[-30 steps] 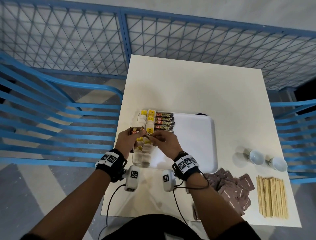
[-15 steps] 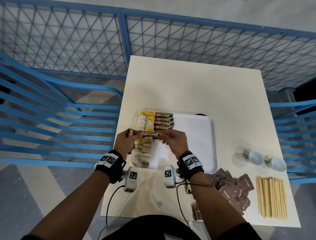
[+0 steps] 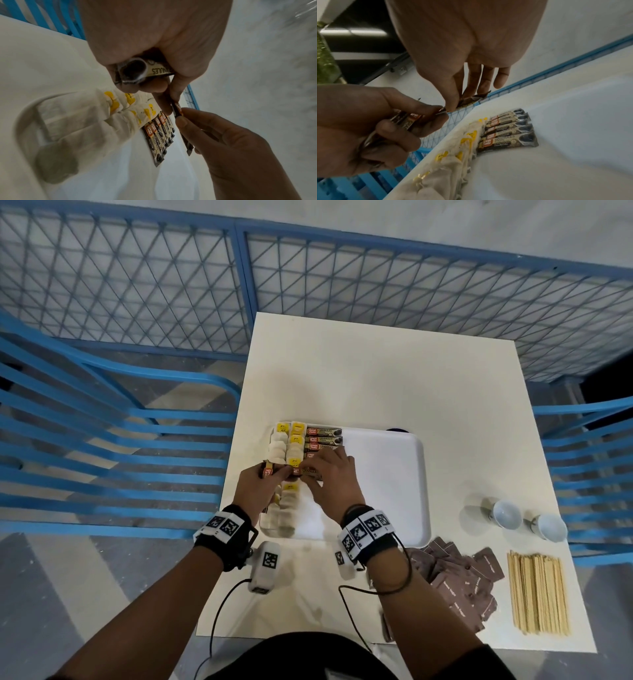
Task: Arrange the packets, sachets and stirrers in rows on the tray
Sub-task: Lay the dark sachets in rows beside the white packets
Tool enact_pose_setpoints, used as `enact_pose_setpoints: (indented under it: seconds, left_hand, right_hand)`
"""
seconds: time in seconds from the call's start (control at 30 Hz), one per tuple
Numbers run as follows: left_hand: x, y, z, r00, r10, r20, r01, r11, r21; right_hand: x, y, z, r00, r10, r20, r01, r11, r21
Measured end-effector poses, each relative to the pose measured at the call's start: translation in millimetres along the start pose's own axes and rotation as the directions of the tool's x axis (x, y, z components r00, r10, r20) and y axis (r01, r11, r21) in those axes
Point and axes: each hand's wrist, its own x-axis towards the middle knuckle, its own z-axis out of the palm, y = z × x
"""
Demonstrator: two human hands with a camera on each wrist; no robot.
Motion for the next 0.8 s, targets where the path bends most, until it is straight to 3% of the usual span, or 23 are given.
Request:
enact_pose_setpoints:
  seconds: [0.2, 0.4, 0.8]
  left_hand:
    - [1.9, -2.9, -8.6, 0.998, -0.068, 0.007, 0.068, 0.996, 0.052]
    - [6.0, -9.8, -13.4, 0.989, -0.130, 0.065, 0.137, 0.985, -0.108]
    - [6.5, -14.5, -16.3, 0.999, 0.044, 0.023, -0.044, 0.999, -0.001]
  right_hand:
    - [-19.2, 28.5, 1.8, 0.988, 0.150, 0.032, -0.150, 0.989, 0.010]
    - [-40.4, 42.3, 17.2, 0.971, 0.192, 0.141, -0.183, 0.980, -0.078]
    - [-29.7, 31.6, 36.2, 0.969, 0.234, 0.080, -0.217, 0.959, -0.181]
